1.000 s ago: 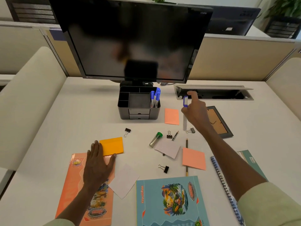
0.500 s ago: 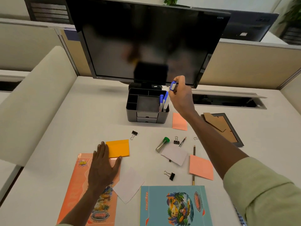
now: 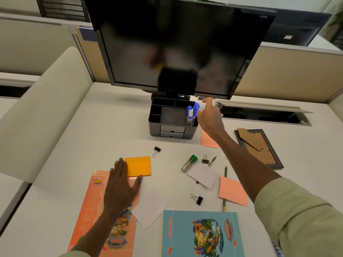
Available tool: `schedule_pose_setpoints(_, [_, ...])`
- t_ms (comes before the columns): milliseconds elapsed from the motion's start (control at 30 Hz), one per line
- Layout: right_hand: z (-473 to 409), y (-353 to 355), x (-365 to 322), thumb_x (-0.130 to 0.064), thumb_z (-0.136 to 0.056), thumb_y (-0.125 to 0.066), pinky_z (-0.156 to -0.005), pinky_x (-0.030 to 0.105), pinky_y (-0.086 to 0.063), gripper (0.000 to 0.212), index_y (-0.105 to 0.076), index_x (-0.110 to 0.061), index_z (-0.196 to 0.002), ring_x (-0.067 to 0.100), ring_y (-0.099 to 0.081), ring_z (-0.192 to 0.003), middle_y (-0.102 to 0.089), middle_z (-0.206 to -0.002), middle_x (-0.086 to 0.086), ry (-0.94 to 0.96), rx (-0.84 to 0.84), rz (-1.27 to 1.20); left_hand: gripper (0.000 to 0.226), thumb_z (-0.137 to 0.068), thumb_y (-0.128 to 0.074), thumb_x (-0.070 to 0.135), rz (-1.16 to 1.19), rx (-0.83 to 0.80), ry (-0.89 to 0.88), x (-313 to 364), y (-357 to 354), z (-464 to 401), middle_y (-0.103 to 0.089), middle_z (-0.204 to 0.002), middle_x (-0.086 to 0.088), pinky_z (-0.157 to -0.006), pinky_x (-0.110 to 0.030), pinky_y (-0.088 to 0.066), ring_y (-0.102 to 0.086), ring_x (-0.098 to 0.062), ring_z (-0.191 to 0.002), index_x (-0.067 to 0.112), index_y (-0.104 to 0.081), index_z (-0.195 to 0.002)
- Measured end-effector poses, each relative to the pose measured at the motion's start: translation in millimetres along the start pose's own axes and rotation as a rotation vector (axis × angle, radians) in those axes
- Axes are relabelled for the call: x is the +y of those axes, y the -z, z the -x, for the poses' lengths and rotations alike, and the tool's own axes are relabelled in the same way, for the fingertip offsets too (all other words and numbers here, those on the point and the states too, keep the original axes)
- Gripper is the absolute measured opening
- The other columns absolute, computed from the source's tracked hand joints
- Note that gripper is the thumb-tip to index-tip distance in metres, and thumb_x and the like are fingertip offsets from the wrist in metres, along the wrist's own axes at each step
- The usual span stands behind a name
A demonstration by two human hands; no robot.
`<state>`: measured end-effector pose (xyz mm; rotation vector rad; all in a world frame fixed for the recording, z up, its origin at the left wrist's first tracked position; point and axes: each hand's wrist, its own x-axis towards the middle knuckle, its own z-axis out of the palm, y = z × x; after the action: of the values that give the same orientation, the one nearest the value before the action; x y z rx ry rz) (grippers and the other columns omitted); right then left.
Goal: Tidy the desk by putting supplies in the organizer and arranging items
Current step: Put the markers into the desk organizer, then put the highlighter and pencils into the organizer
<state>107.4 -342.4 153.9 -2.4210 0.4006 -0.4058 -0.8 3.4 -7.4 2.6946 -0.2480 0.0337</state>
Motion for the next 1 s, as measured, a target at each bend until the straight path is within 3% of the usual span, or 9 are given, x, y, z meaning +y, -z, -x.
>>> schedule_pose_setpoints(267, [23, 2, 24, -0.012, -0.092, -0.054, -0.054, 0.017, -0.04, 0.027, -0.051, -0.012, -0.119, 0.015, -0.06, -0.071, -0.06, -0.087, 0.005, -0.068, 0.021, 0.06, 0.093, -0.088, -0.028, 0.073, -0.004, 0.0, 0.005, 0, 1, 0, -0.016, -0.162, -0.007, -0.122, -0.044, -0.018, -0.015, -0.023, -0.15, 0.007, -0.019, -0.154])
schedule_pose_setpoints(500, [52, -6, 44, -0.011, -0.089, -0.056, -0.063, 0.032, -0.053, 0.011, -0.064, -0.006, -0.094, 0.018, -0.058, -0.071, -0.067, -0.09, 0.01, -0.135, -0.098, 0.166, 0.092, -0.088, -0.029, 0.071, -0.021, 0.004, -0.002, 0, 1, 0, -0.017, -0.162, -0.008, -0.122, -0.044, -0.019, -0.015, -0.023, -0.15, 0.007, -0.021, -0.153])
schedule_pose_setpoints(700, [69, -18, 54, -0.031, -0.084, -0.069, -0.072, 0.034, -0.053, 0.035, -0.059, -0.005, -0.104, 0.027, -0.066, -0.086, -0.065, -0.098, 0.01, -0.251, -0.41, 0.19, 0.091, -0.089, -0.03, 0.07, -0.025, 0.011, -0.002, 0, 1, 0, -0.018, -0.161, -0.008, -0.122, -0.044, -0.019, -0.016, -0.024, -0.15, 0.006, -0.022, -0.153])
schedule_pose_setpoints(800, [77, -25, 49, -0.036, -0.083, -0.071, -0.069, 0.031, -0.049, 0.039, -0.06, -0.004, -0.103, 0.024, -0.062, -0.082, -0.064, -0.098, 0.009, -0.263, -0.442, 0.214, 0.091, -0.089, -0.03, 0.07, -0.022, 0.012, -0.004, 0, 1, 0, -0.019, -0.161, -0.008, -0.122, -0.044, -0.019, -0.016, -0.023, -0.15, 0.005, -0.023, -0.153])
schedule_pose_setpoints(1000, [87, -40, 45, -0.039, -0.078, -0.073, -0.072, 0.037, -0.056, 0.041, -0.059, -0.004, -0.094, 0.032, -0.068, -0.082, -0.065, -0.091, 0.012, -0.295, -0.484, 0.223, 0.091, -0.089, -0.031, 0.07, -0.02, 0.019, -0.011, -1, 0, 1, -0.019, -0.161, -0.009, -0.121, -0.044, -0.019, -0.017, -0.024, -0.15, 0.005, -0.023, -0.152])
